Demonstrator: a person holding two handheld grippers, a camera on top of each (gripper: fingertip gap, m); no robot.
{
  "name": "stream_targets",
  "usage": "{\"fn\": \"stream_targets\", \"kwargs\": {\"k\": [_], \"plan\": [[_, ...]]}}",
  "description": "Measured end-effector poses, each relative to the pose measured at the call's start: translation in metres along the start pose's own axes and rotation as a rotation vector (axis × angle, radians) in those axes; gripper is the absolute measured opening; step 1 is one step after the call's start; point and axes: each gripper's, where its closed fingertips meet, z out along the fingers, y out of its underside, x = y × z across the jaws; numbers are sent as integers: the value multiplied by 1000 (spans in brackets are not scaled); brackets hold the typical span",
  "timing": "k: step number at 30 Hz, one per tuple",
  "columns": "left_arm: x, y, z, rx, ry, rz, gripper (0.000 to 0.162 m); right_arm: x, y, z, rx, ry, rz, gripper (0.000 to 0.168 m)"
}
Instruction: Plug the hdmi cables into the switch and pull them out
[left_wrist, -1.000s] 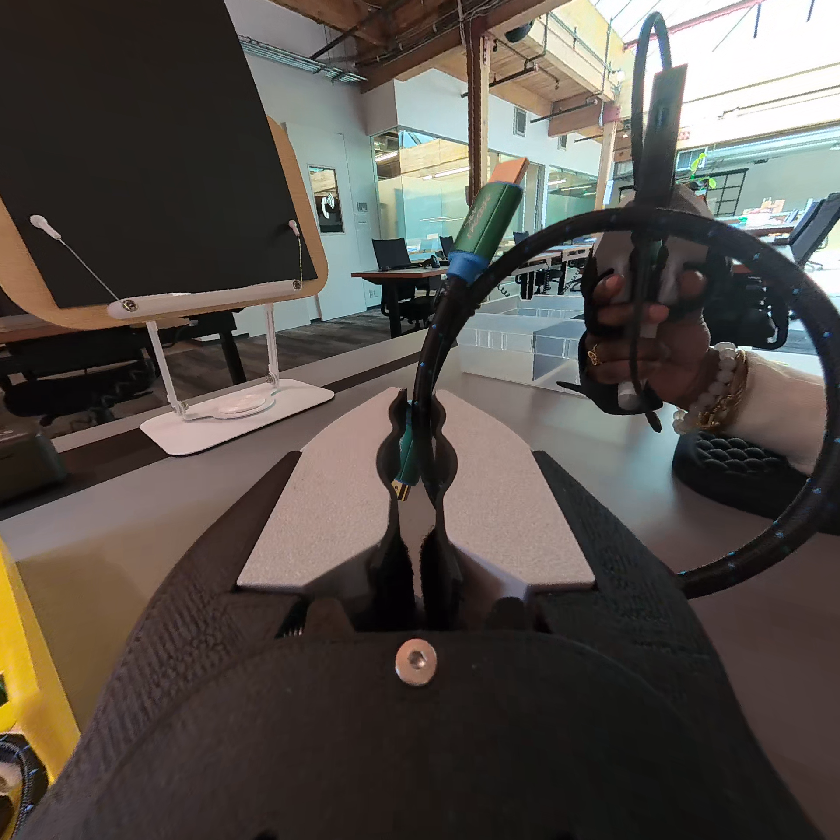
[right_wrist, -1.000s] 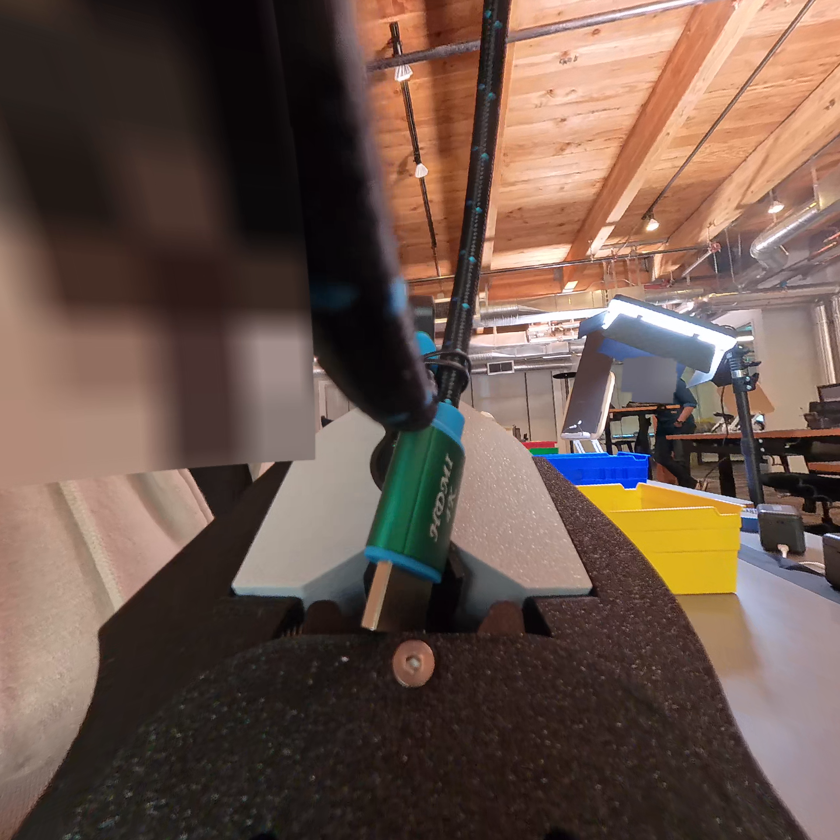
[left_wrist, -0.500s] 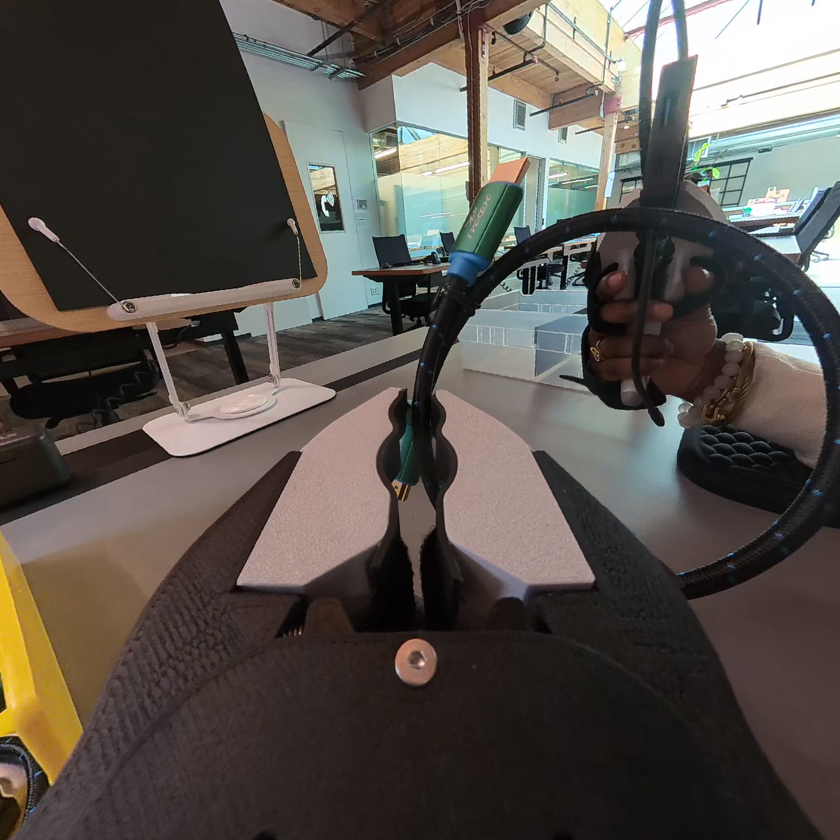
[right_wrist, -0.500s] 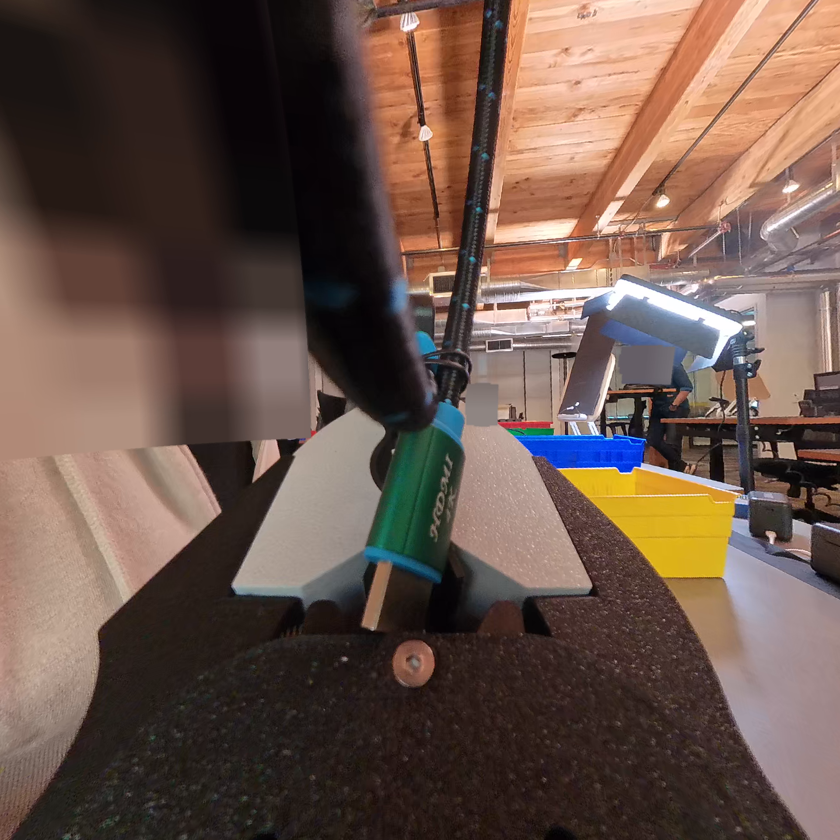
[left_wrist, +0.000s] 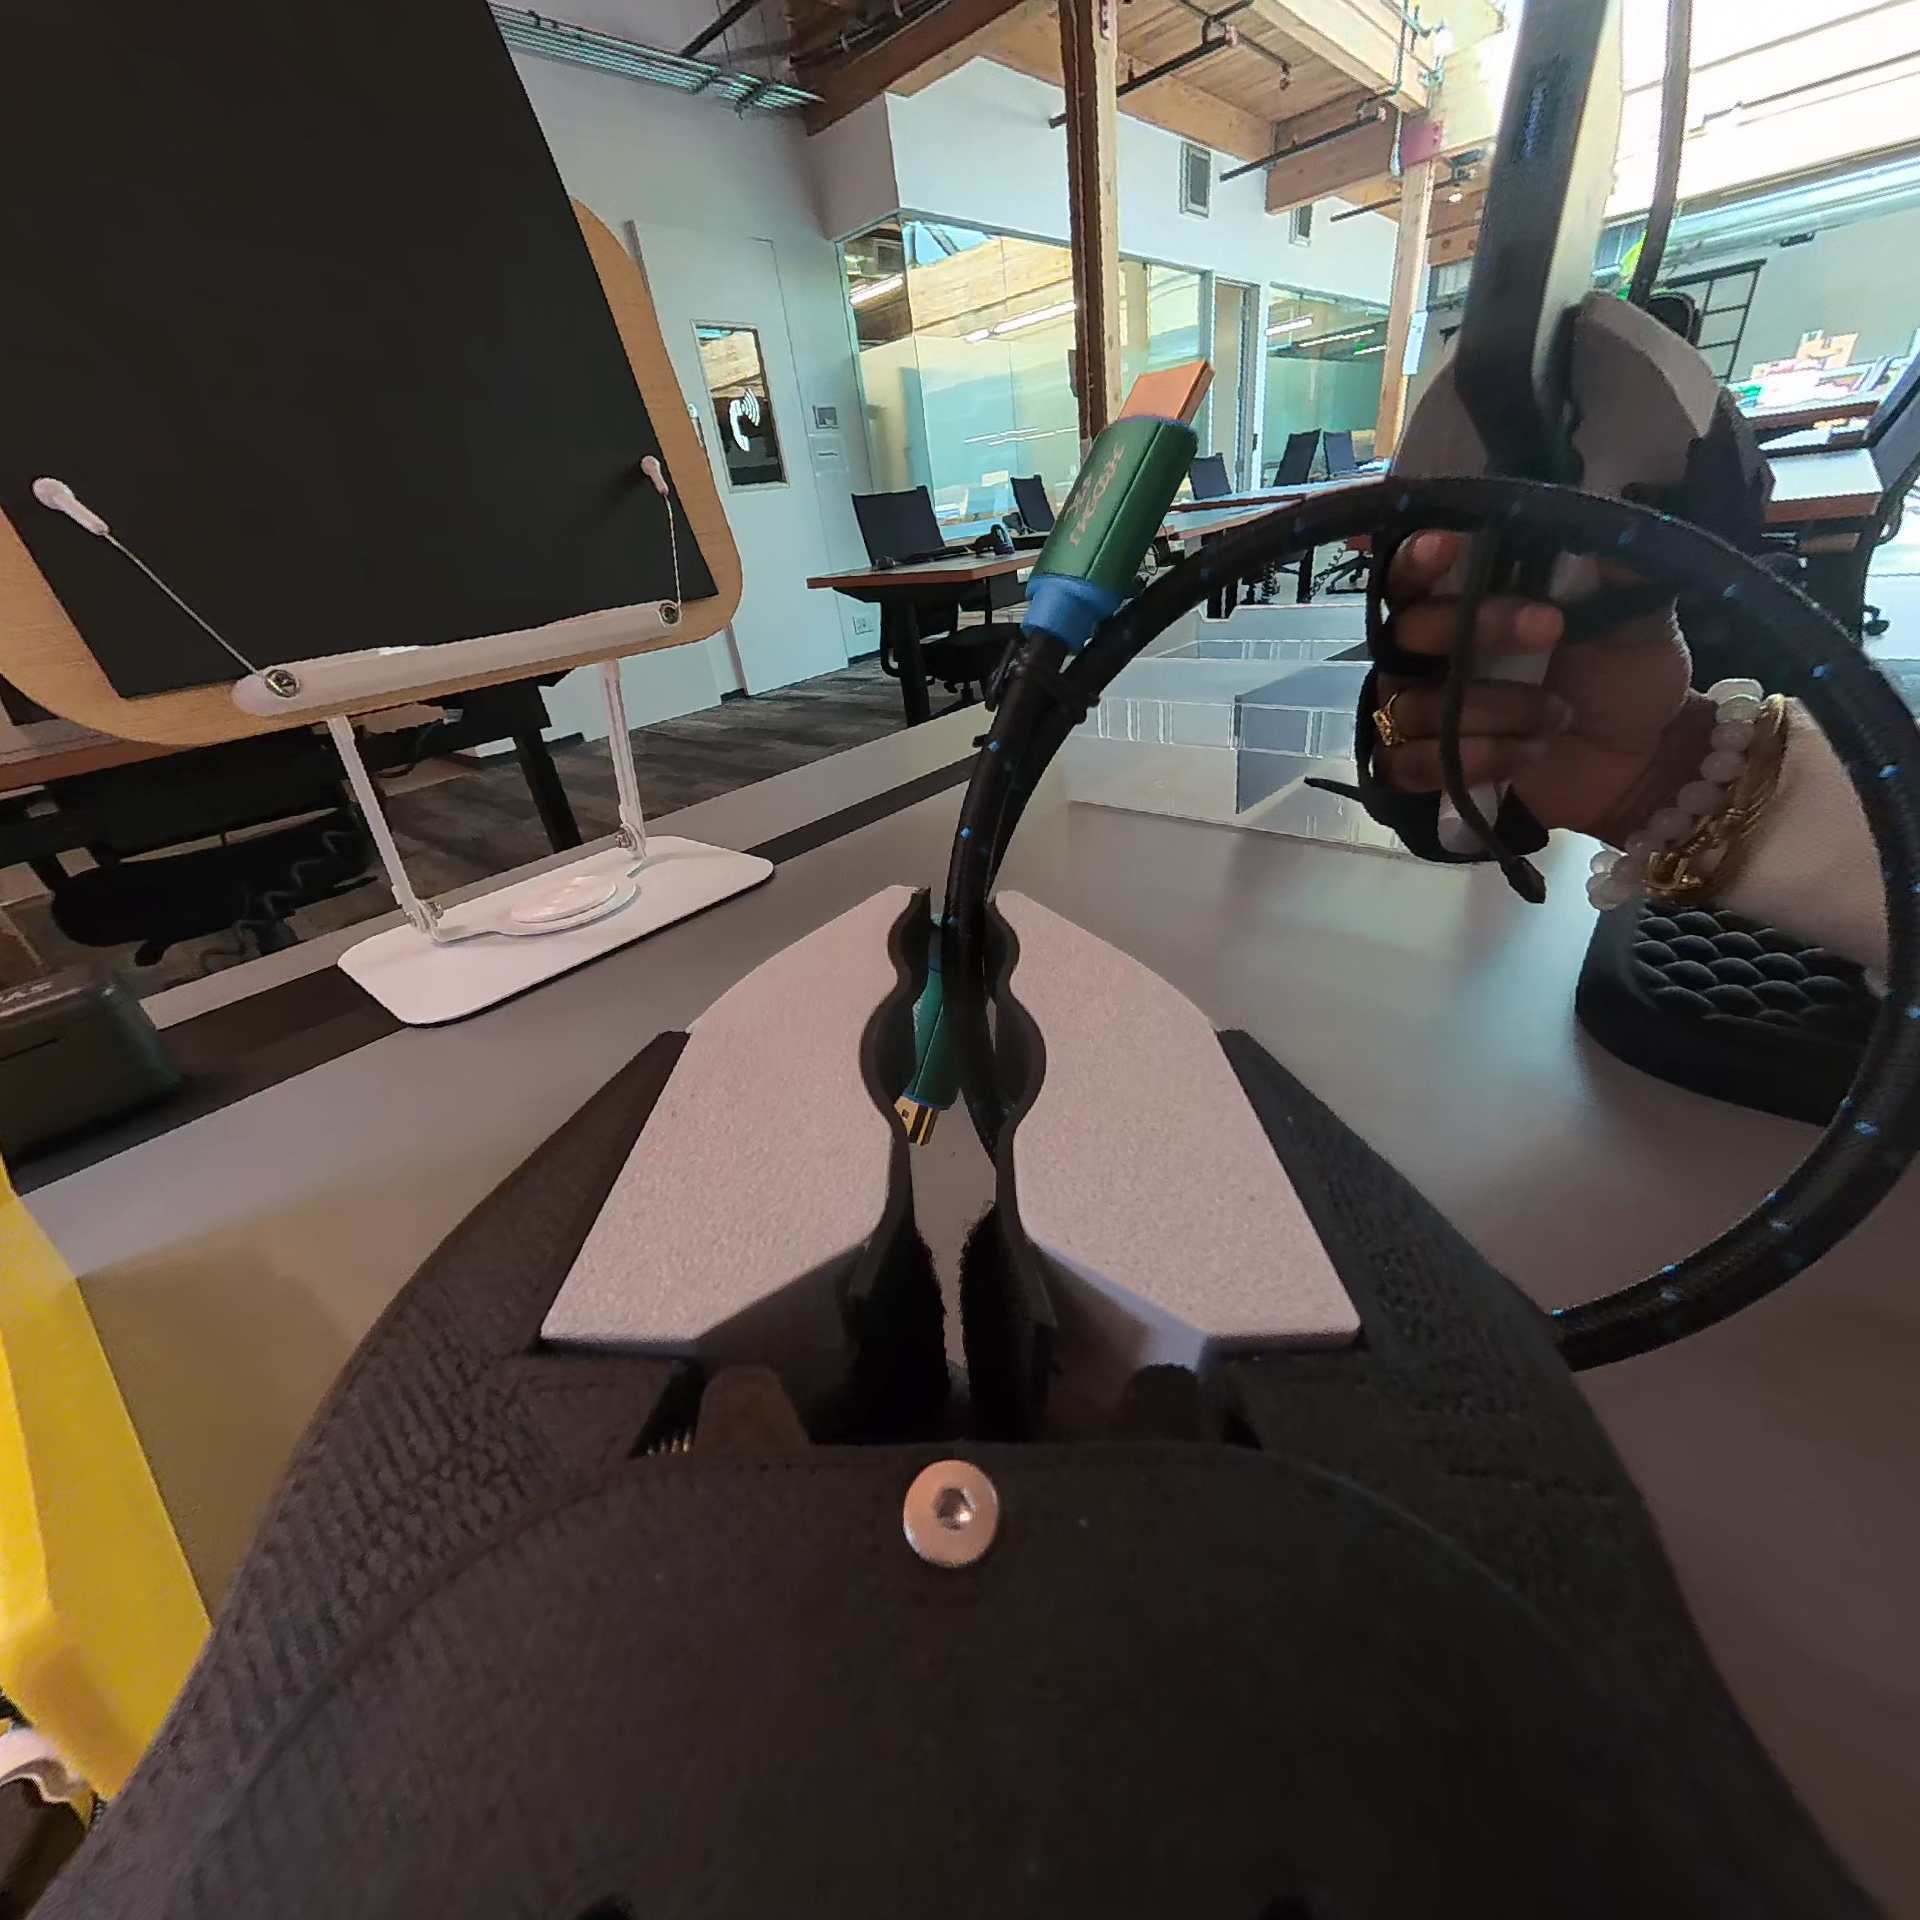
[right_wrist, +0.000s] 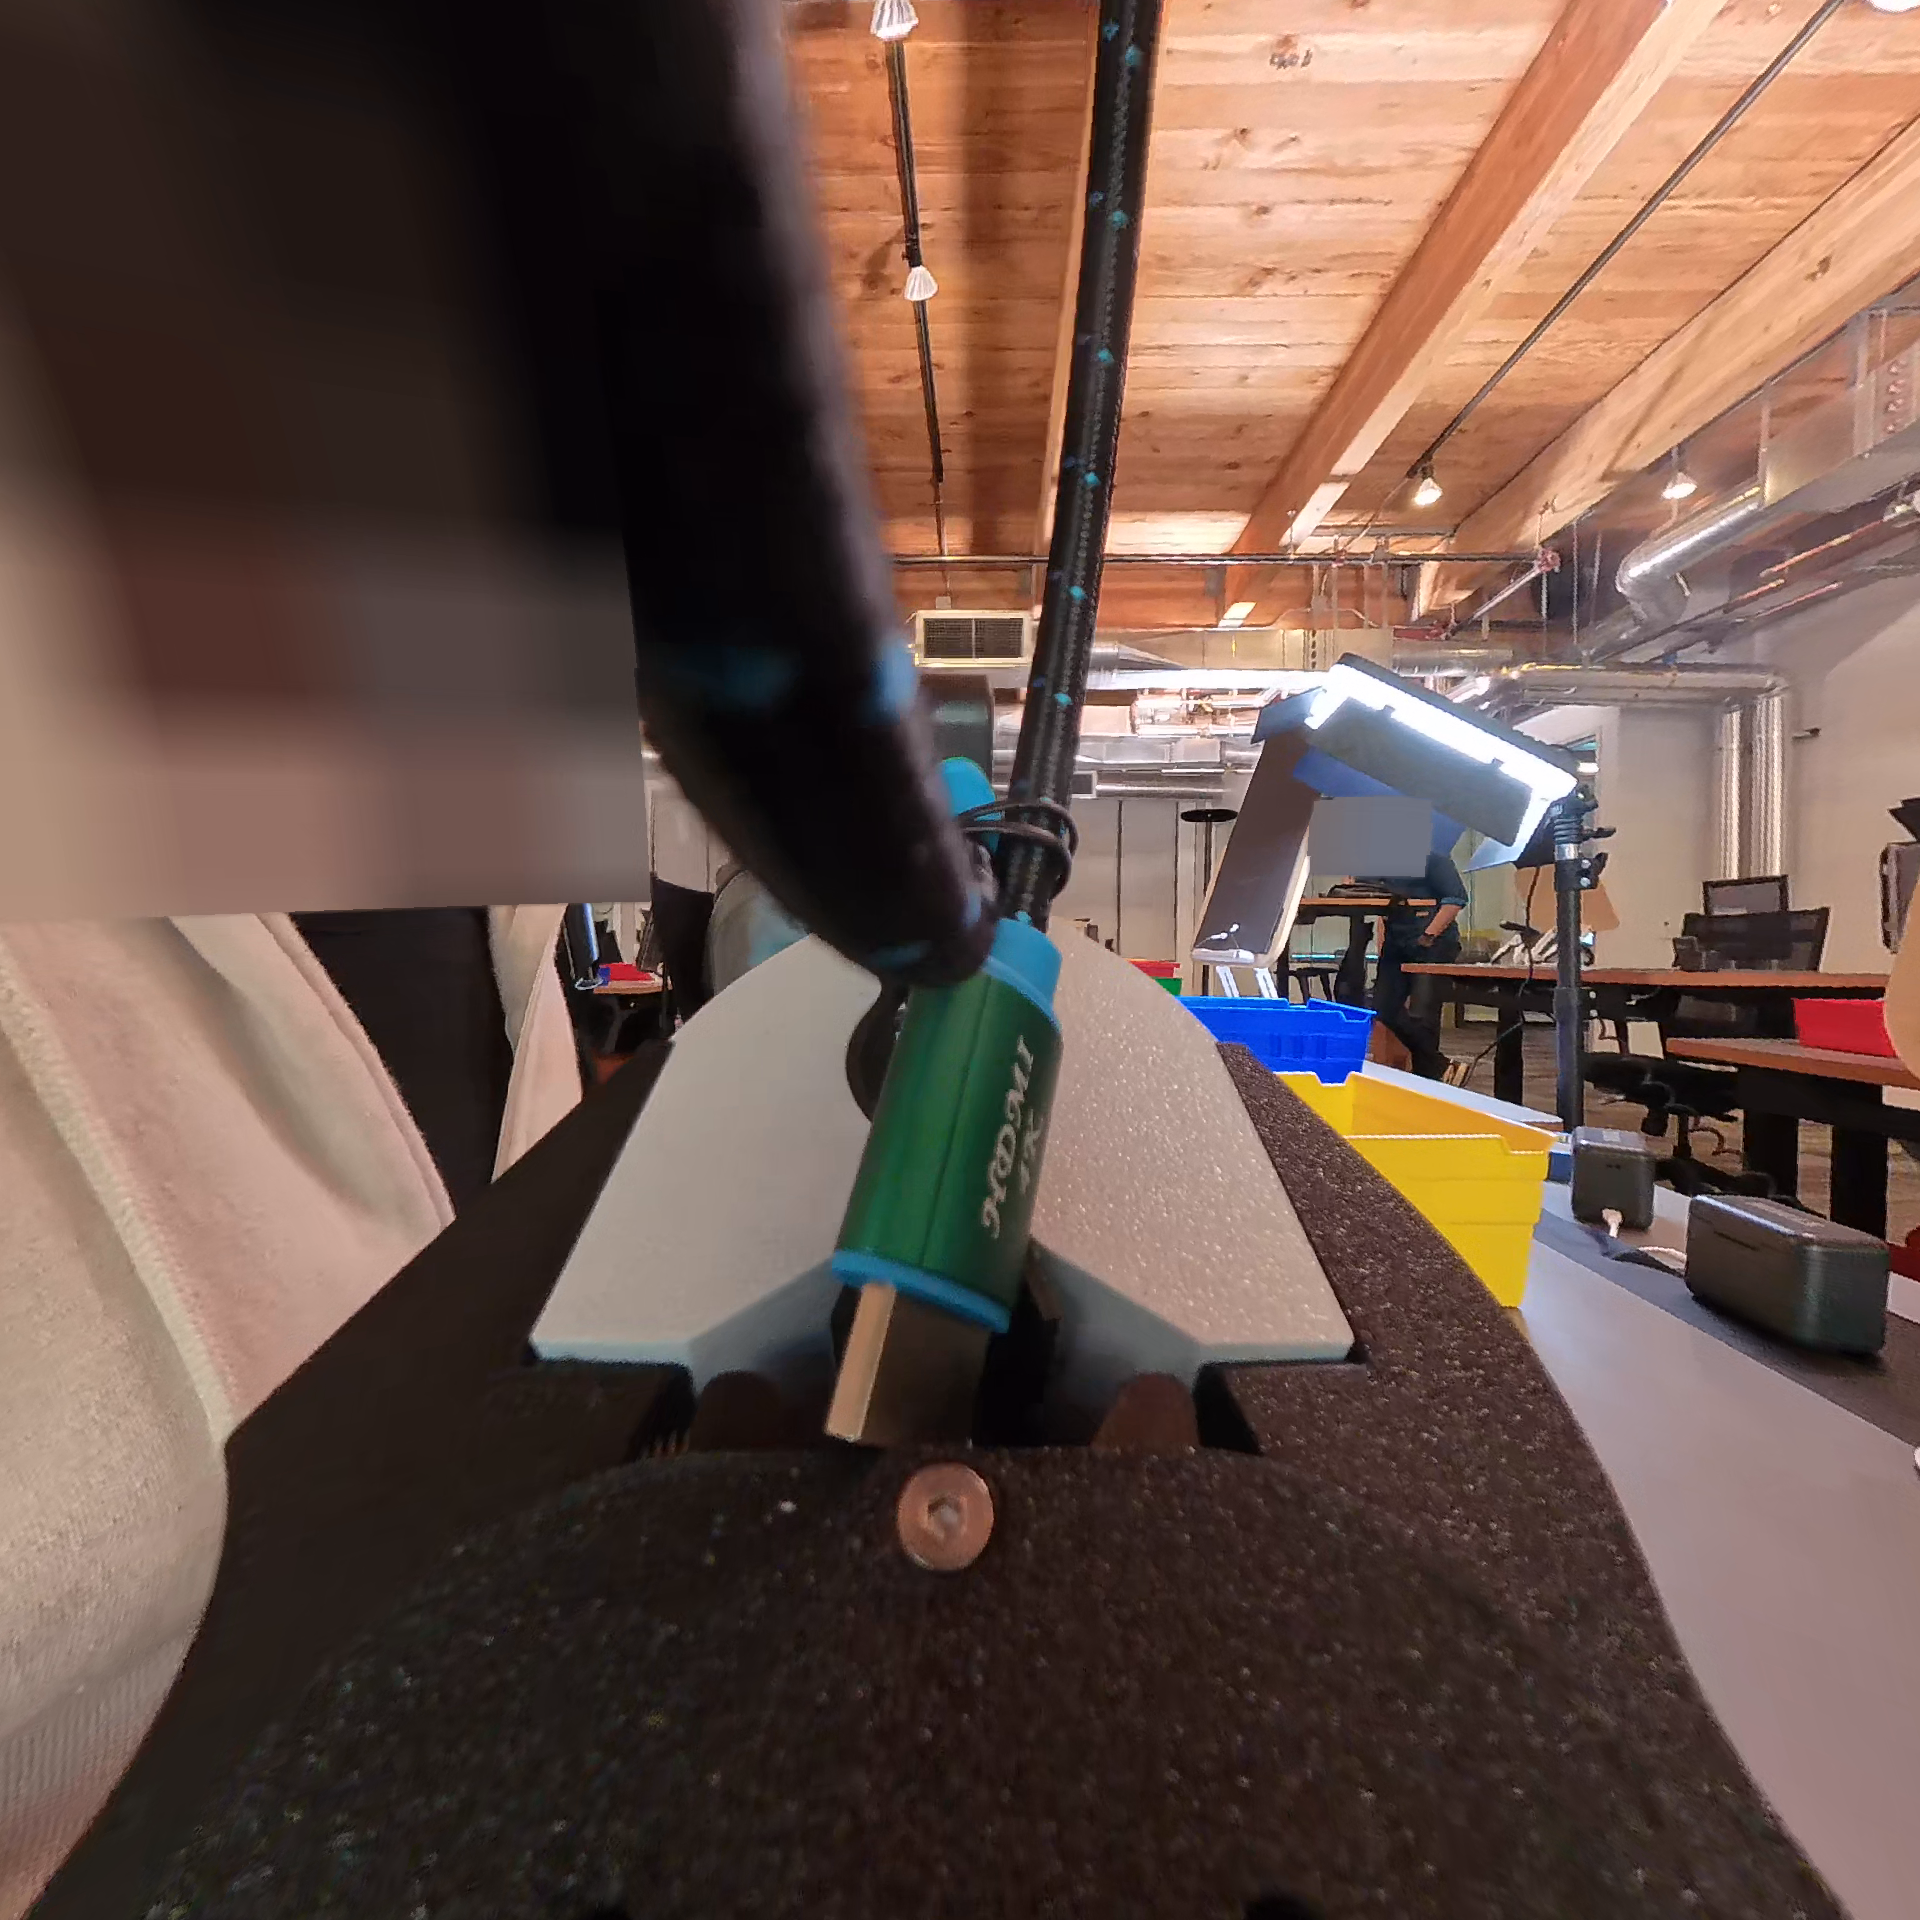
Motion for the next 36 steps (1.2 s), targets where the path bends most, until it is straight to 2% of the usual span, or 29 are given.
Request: {"fn": "stream_targets", "kwargs": {"k": [3, 7, 9, 11, 14, 16, 18, 20, 22, 24, 26, 28, 31, 34, 36], "plan": [[0, 2, 1, -17, -11, 29, 10, 25, -8, 2, 66, 167, 124, 15], [2, 7, 3, -52, -16, 76, 10, 71, -25, -3, 426, 433, 679, 14], [2, 7, 3, -58, -20, 95, 10, 78, -29, -5, 600, 415, 896, 14], [1, 7, 2, -61, -27, 105, 10, 80, -31, -1, 699, 361, 1055, 14], [0, 8, 1, -70, -38, 116, 10, 81, -30, 5, 782, 354, 1146, 15], [0, 10, 2, -93, -43, 140, 10, 79, -21, 18, 647, 367, 1089, 14], [0, 21, 4, -166, -53, 203, 10, 71, -3, 34, 361, 355, 962, 15], [5, 38, 8, -283, -45, 308, 10, 64, 20, 40, 27, 389, 748, 15], [18, 58, 12, -399, 32, 387, 12, 64, 41, 32, -310, 450, 484, 15], [38, 77, 14, -494, 153, 401, 21, 68, 54, 17, -618, 513, 249, 15], [48, 81, 15, -515, 216, 387, 34, 72, 56, 1, -883, 550, 34, 14], [52, 71, 16, -466, 251, 342, 46, 73, 54, -10, -1104, 555, -164, 15], [49, 21, 24, -251, 272, 168, 53, 68, 50, -17, -1316, 520, -324, 15], [37, -31, 41, -46, 282, 69, 53, 56, 52, -10, -1396, 434, -356, 15], [44, -36, 58, -47, 359, 100, 53, 44, 54, -1, -1423, 361, -345, 15]]}}
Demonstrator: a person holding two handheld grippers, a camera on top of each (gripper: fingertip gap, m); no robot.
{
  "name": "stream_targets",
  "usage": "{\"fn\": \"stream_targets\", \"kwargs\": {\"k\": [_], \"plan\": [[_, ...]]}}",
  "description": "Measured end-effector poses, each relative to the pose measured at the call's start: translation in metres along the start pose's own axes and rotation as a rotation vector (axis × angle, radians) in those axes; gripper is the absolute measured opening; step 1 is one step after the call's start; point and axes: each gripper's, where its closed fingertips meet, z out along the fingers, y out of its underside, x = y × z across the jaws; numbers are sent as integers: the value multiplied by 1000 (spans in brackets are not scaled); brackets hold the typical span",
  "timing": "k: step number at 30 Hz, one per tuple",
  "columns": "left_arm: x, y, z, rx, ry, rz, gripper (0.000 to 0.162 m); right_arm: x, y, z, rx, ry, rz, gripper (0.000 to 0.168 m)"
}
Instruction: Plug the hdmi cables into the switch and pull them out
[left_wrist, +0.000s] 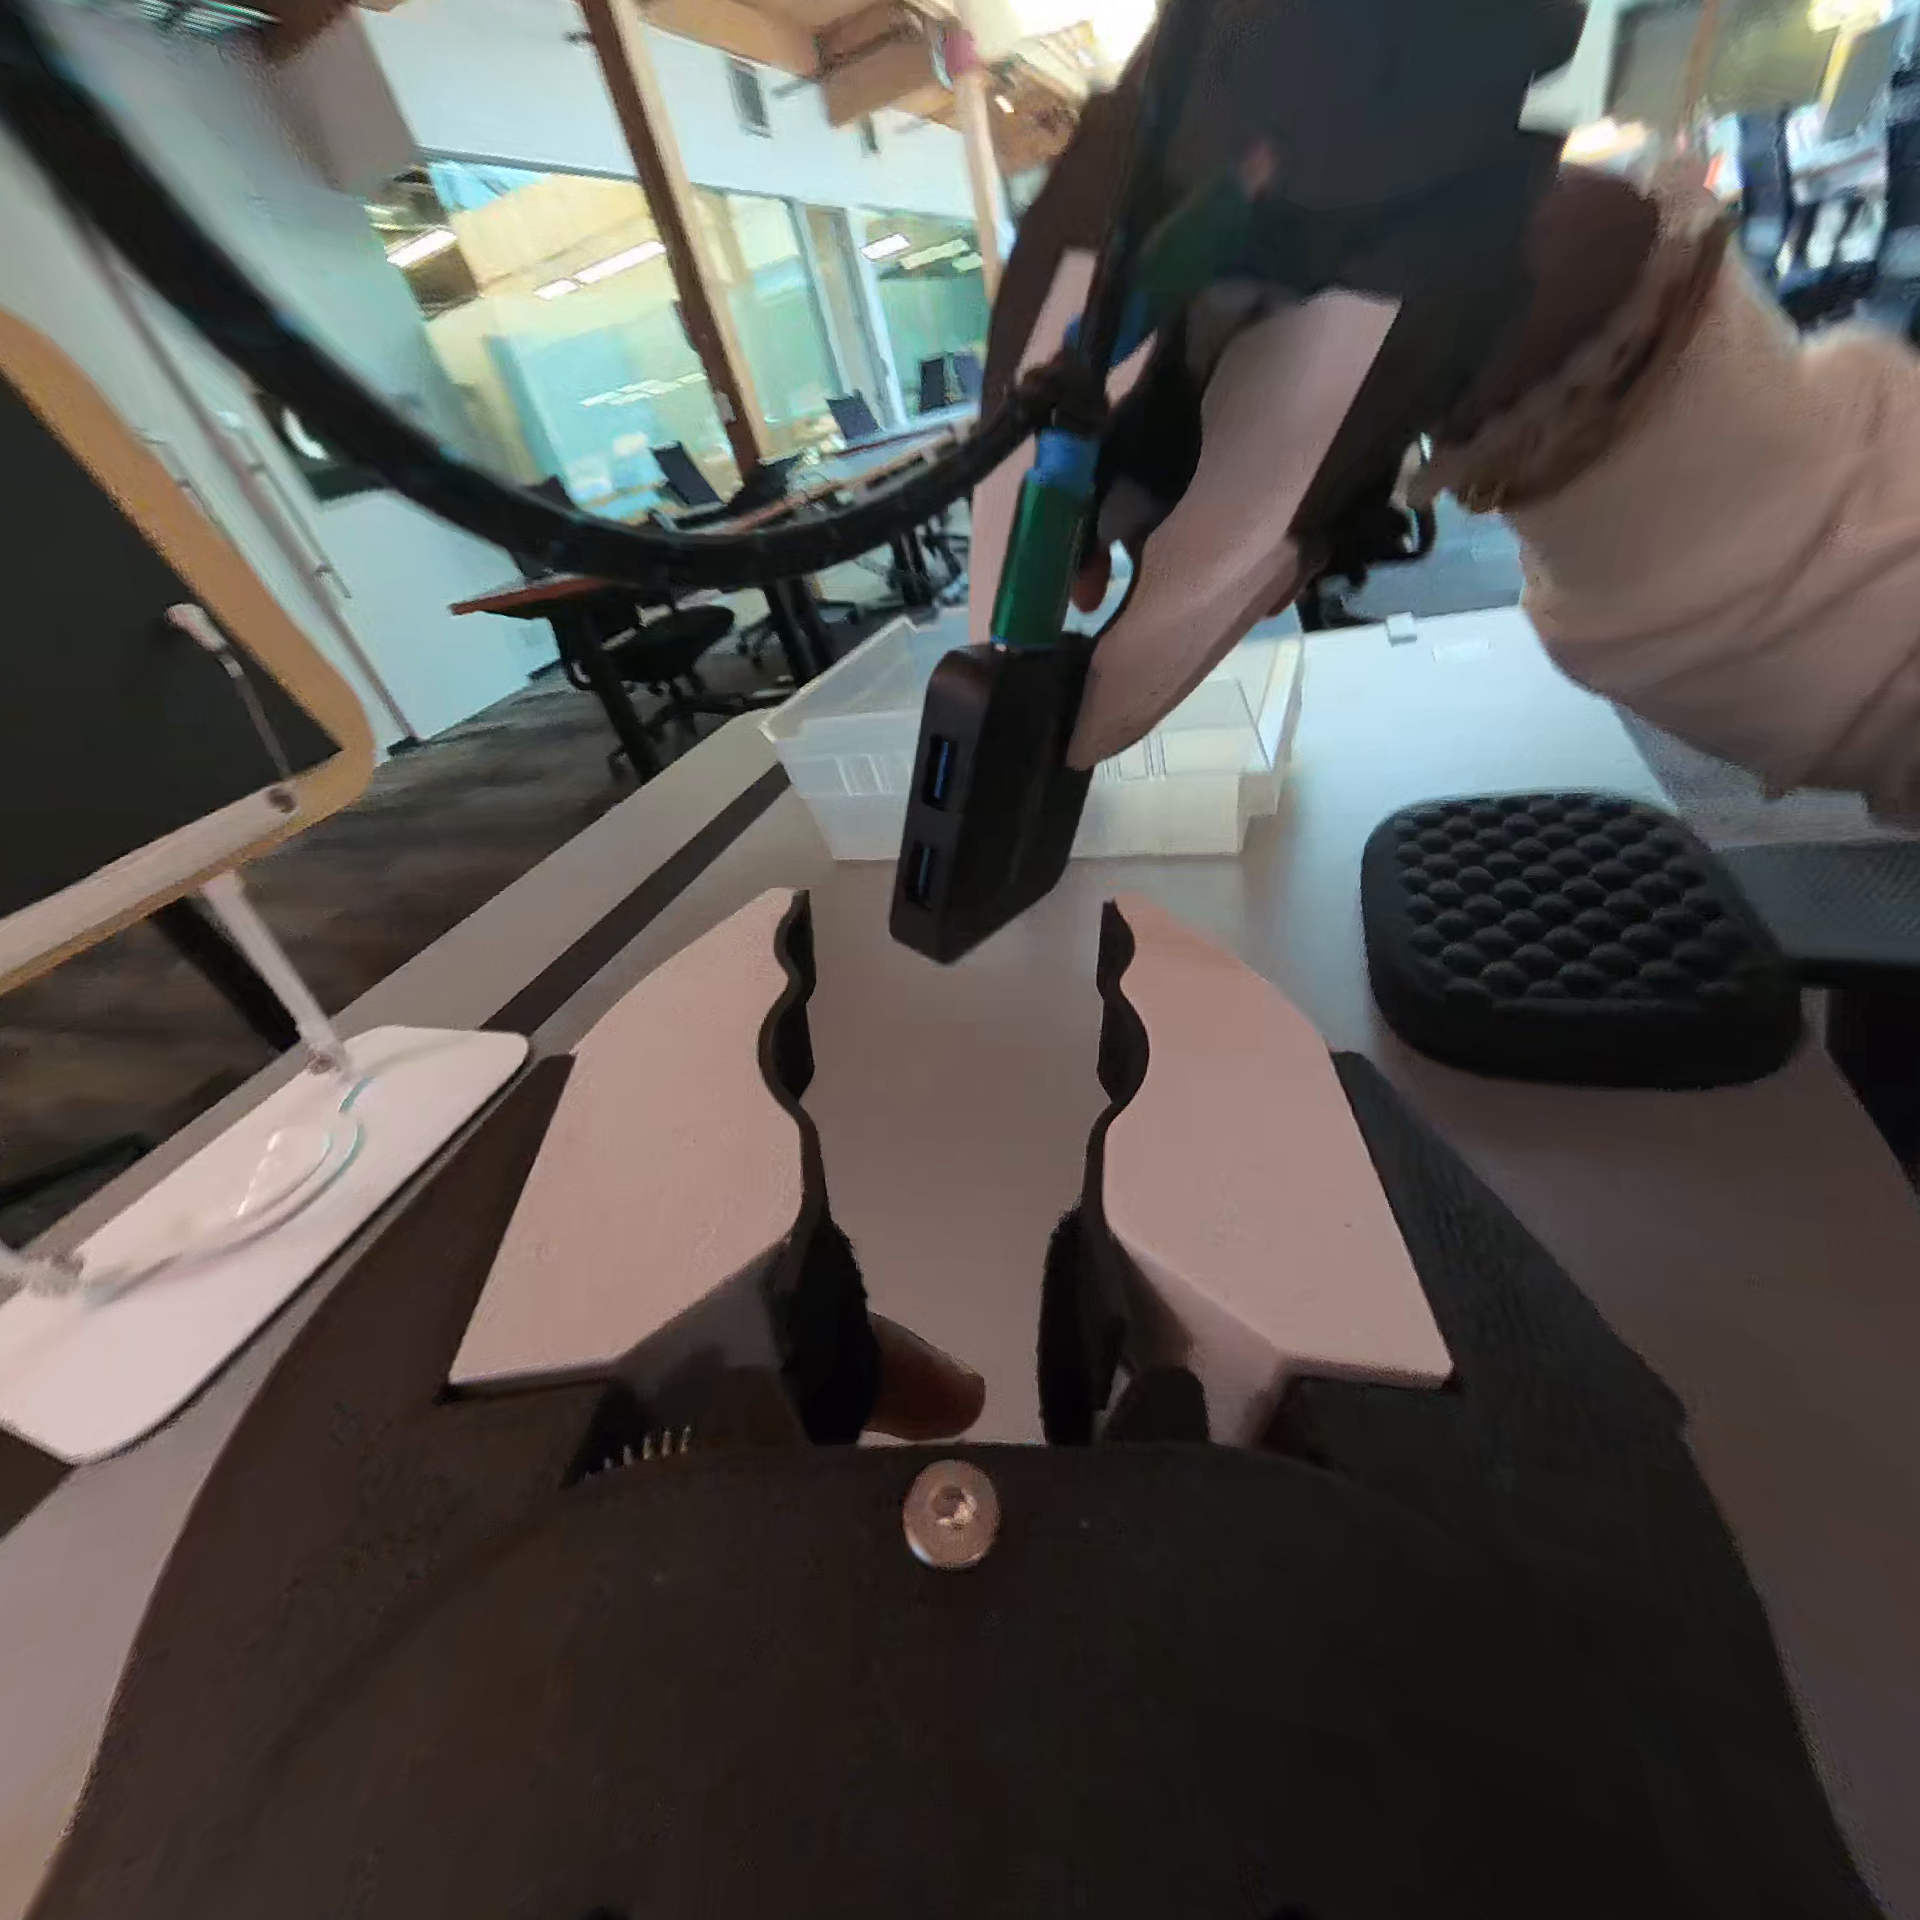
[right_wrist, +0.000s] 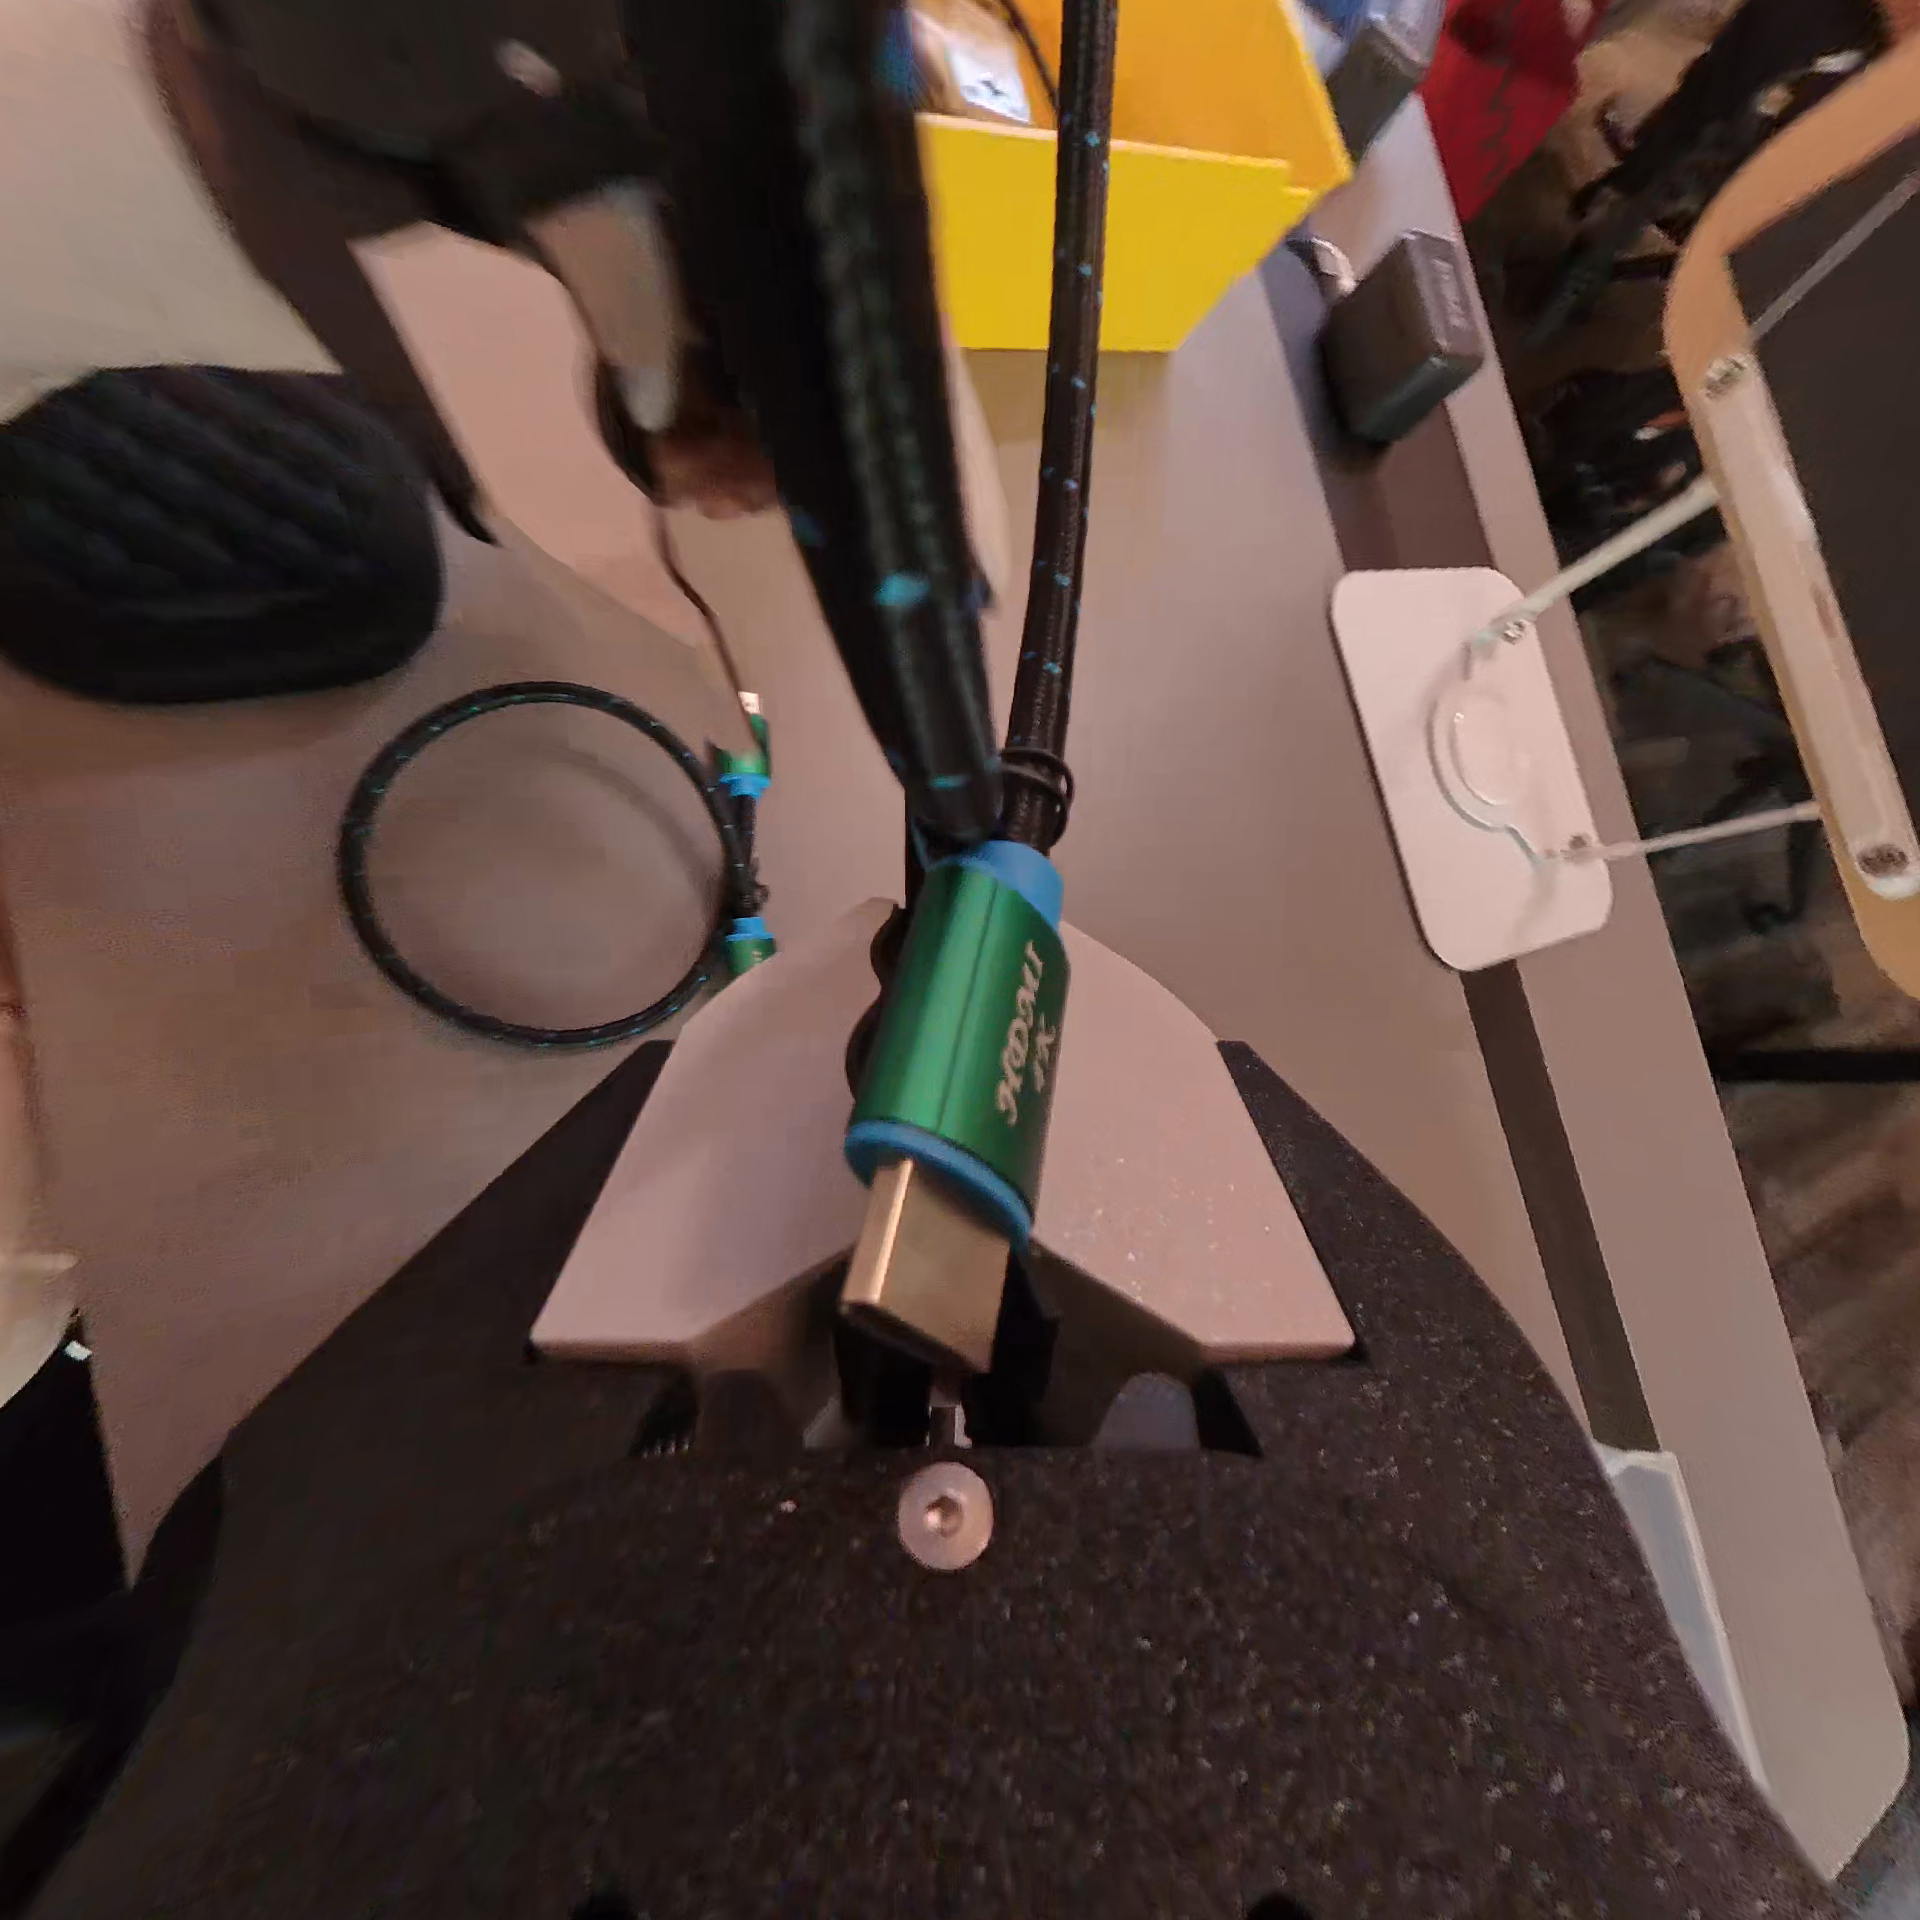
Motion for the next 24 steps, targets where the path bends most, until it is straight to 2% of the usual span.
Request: {"fn": "stream_targets", "kwargs": {"k": [2, 4, 7, 10, 12, 15, 17, 20, 21, 24], "plan": [[7, 3, 18, -18, 75, 62, 47, -9, -7, -3, -11, -41, -37, 15], [21, -5, 27, 58, 147, 73, 23, -18, -13, -6, -24, -77, -65, 15], [28, -16, 26, 197, 191, -37, 15, -15, -25, -12, 18, -30, -98, 21], [25, -25, 19, 345, 224, -211, 14, 14, -52, -42, 182, 202, -76, 54], [24, -33, 15, 426, 255, -288, 14, 24, -74, -76, 383, 308, -43, 70], [25, -51, 12, 562, 292, -378, 14, 32, -100, -152, 846, 505, 41, 76], [20, -63, 8, 672, 297, -473, 14, 31, -94, -222, 1235, 679, 120, 59], [15, -76, 5, 787, 304, -574, 14, 9, -38, -315, 1778, 905, 199, 35], [15, -79, 5, 803, 305, -589, 14, 3, -22, -329, 1856, 942, 205, 34], [14, -84, 6, 842, 304, -634, 14, 9, -1, -331, 1788, 971, 253, 48]]}}
